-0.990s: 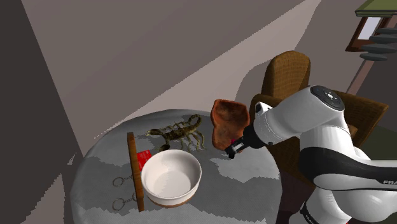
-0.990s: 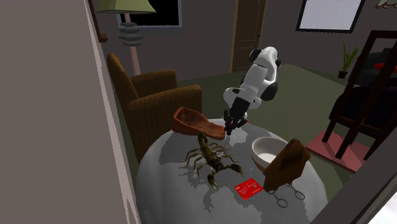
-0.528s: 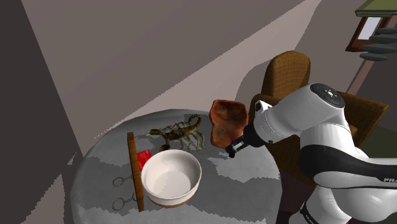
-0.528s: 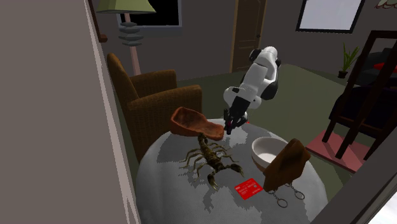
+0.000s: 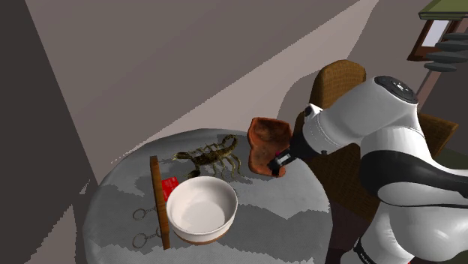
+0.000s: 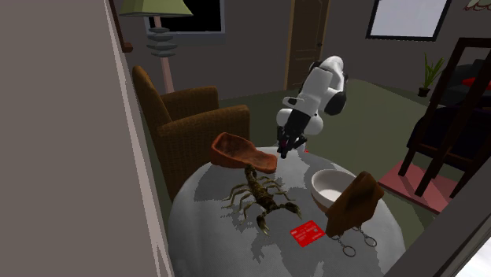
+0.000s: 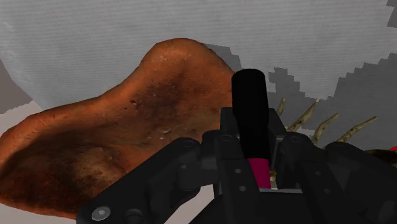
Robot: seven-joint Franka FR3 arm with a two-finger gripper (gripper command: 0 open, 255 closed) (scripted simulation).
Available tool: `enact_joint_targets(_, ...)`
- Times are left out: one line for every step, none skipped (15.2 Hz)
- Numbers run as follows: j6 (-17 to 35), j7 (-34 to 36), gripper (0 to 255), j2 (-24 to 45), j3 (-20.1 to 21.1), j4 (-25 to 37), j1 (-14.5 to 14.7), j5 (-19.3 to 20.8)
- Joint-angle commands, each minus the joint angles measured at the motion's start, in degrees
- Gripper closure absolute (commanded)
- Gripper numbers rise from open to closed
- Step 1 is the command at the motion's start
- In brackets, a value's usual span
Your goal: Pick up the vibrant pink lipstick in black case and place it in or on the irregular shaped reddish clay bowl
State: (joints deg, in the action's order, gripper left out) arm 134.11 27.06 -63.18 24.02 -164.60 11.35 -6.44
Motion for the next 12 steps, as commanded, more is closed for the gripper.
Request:
enact_joint_targets(-1.84,-0.32,255,-0.48,-0.54,1.38,-0.11,0.27)
enact_joint_targets(-2.57,-0.51,255,-0.51,-0.8,2.12,-0.25,0.41)
enact_joint_targets(-3.29,-0.68,255,-0.52,-1.05,2.86,-0.38,0.56)
enact_joint_targets(-4.0,-0.86,255,-0.51,-1.3,3.6,-0.52,0.71)
enact_joint_targets(-4.7,-1.03,255,-0.48,-1.54,4.36,-0.66,0.85)
enact_joint_targets(-5.39,-1.19,255,-0.44,-1.78,5.12,-0.8,0.99)
enact_joint_targets(-6.07,-1.36,255,-0.38,-2.01,5.89,-0.94,1.13)
enact_joint_targets(-6.75,-1.52,255,-0.31,-2.23,6.67,-1.08,1.26)
enact_joint_targets(-7.42,-1.67,255,-0.22,-2.45,7.45,-1.21,1.4)
enact_joint_targets(-8.08,-1.82,255,-0.12,-2.66,8.25,-1.35,1.53)
enact_joint_targets(-8.74,-1.97,255,0.0,-2.87,9.04,-1.49,1.66)
enact_joint_targets(-9.39,-2.11,255,0.13,-3.08,9.85,-1.62,1.79)
